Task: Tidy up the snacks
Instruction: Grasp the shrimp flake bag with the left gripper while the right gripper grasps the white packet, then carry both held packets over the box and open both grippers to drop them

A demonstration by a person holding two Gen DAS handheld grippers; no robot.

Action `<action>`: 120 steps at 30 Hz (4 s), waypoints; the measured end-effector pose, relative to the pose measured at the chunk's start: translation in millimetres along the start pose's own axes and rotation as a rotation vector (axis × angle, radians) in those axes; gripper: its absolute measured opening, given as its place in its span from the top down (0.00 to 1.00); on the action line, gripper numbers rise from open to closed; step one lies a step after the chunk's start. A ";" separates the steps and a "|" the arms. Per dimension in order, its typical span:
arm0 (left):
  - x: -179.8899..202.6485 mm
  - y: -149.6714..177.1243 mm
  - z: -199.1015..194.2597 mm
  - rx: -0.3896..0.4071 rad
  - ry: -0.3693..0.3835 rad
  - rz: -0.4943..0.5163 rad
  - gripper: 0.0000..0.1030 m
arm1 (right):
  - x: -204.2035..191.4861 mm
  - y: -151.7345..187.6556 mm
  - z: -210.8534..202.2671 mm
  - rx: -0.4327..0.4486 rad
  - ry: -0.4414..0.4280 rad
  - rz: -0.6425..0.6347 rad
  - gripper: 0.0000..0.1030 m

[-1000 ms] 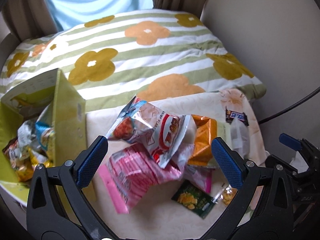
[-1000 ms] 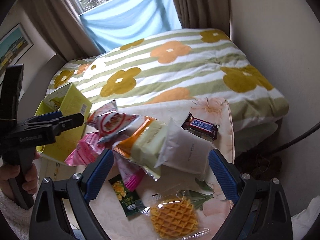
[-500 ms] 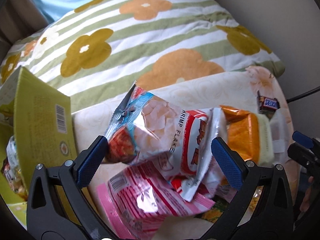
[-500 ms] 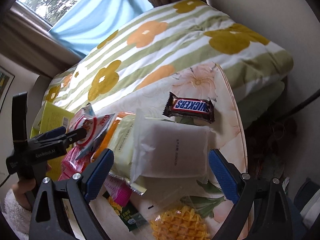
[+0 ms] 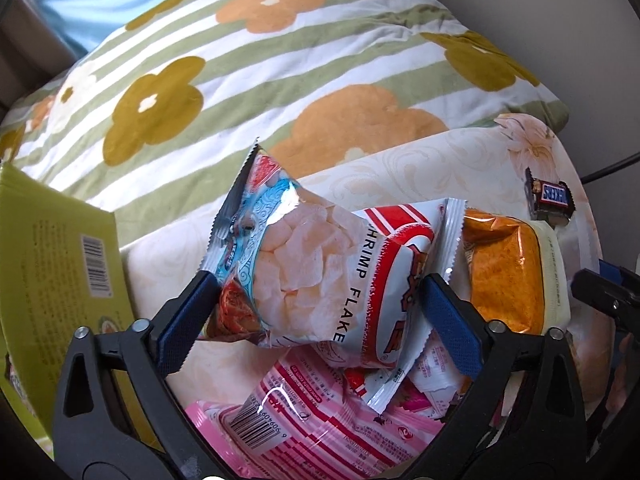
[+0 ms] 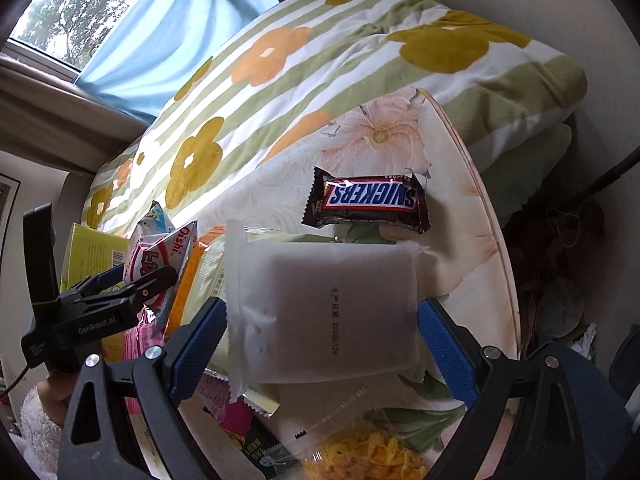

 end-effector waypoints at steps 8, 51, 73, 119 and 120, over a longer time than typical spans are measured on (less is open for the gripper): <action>2.7 -0.1 -5.5 0.018 0.012 0.029 0.15 | 2.7 -2.4 4.4 -0.003 0.000 0.018 0.08; -0.4 24.5 -179.4 0.379 -0.045 -0.156 0.24 | -46.6 14.3 -101.8 0.175 -0.122 -0.216 0.34; -147.5 176.6 -266.7 0.482 -0.238 -0.455 0.26 | -235.9 99.4 -72.2 0.076 -0.325 -0.529 0.34; -290.1 267.5 -175.4 0.233 -0.182 -0.445 0.01 | -353.0 204.6 55.1 -0.041 -0.123 -0.620 0.15; -289.6 269.4 -175.7 0.230 -0.184 -0.447 0.01 | -353.9 206.9 52.4 -0.026 -0.137 -0.628 0.11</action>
Point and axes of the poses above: each gripper's, at about its wrist camera, not at the fingertips, and z roughly the way its jaws point, x to its right, y to its underside, the point moved 2 cm from there along z, roughly the way its jaws point, and after that the axes turned 15 degrees about z, right-handed, at the moved point
